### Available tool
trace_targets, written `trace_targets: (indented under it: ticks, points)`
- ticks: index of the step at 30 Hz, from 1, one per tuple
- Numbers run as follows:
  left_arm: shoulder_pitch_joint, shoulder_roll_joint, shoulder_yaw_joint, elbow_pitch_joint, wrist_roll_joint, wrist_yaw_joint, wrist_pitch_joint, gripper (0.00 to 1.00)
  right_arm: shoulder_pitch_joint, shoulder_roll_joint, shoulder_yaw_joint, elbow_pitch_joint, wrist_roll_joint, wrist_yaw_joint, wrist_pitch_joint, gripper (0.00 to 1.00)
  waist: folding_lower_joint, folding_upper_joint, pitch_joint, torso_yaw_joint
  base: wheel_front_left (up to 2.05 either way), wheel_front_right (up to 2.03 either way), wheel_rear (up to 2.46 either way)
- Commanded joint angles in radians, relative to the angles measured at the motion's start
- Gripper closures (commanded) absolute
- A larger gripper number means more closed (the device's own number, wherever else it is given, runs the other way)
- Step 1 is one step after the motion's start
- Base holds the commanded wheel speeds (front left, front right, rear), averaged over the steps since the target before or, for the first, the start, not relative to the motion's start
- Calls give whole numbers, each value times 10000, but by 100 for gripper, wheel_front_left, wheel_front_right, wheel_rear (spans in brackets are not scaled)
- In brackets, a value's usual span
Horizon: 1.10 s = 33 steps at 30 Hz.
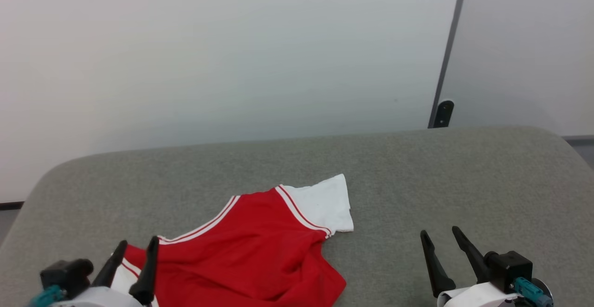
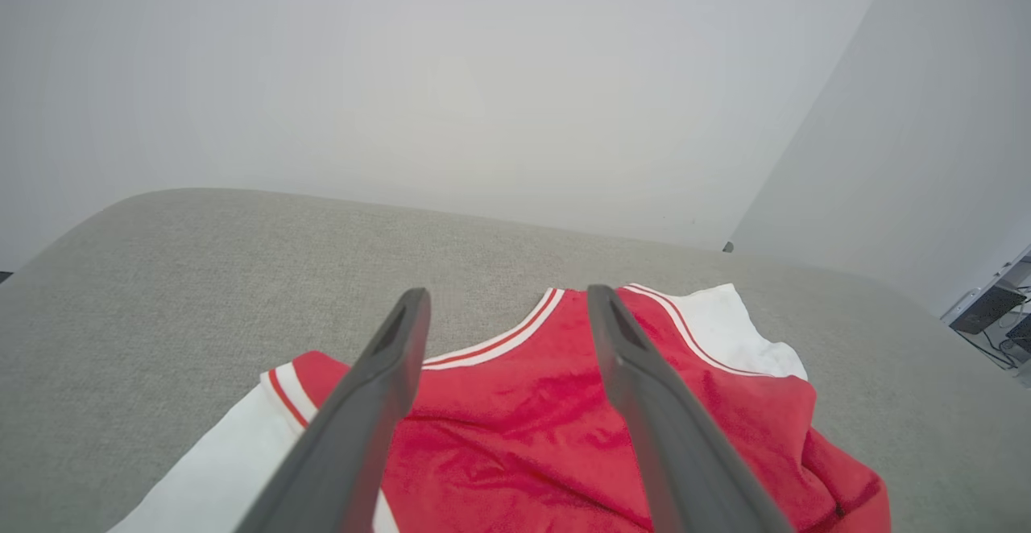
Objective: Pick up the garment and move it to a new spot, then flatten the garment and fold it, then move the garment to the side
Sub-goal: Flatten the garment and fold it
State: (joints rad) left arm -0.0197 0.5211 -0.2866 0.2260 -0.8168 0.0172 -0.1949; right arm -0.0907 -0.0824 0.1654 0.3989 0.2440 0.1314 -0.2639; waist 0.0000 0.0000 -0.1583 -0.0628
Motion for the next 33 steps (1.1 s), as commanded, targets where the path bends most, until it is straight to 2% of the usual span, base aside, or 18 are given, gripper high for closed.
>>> trace_targets:
  ticks: [1,6,11,18,23,28,33]
  points:
    - [119,-103,-41,12,193,-92,-223,0,159,-20,47,-95,14,-16,-5,0,0,0,-82,103,0,0,0]
    - [326,-251,-94,-18,986,-168,-622,0,365,-110,11,-381,-14,-16,-5,0,0,0,-203,270,0,0,0]
    - [541,-354,42,-191,1699,-39,-701,0,555,-158,-156,-792,-135,-16,-5,0,0,0,-231,363,0,0,0]
    - [1072,-940,699,-999,3115,-134,-688,0,900,-62,-742,-1682,-504,-16,-5,0,0,0,-216,499,0,0,0]
    - [1426,-1345,1220,-1150,3623,-375,-688,0,1153,116,-1277,-1945,-808,-16,-5,0,0,0,-224,615,0,0,0]
    - [1375,-1549,1518,-898,3817,-707,-689,0,1283,194,-1237,-1899,-848,-16,-5,0,0,0,-292,971,0,0,0]
    - [1273,-1546,1900,-552,3862,-699,-690,0,1312,253,-1002,-1809,-822,-16,-5,0,0,0,-413,1506,0,0,0]
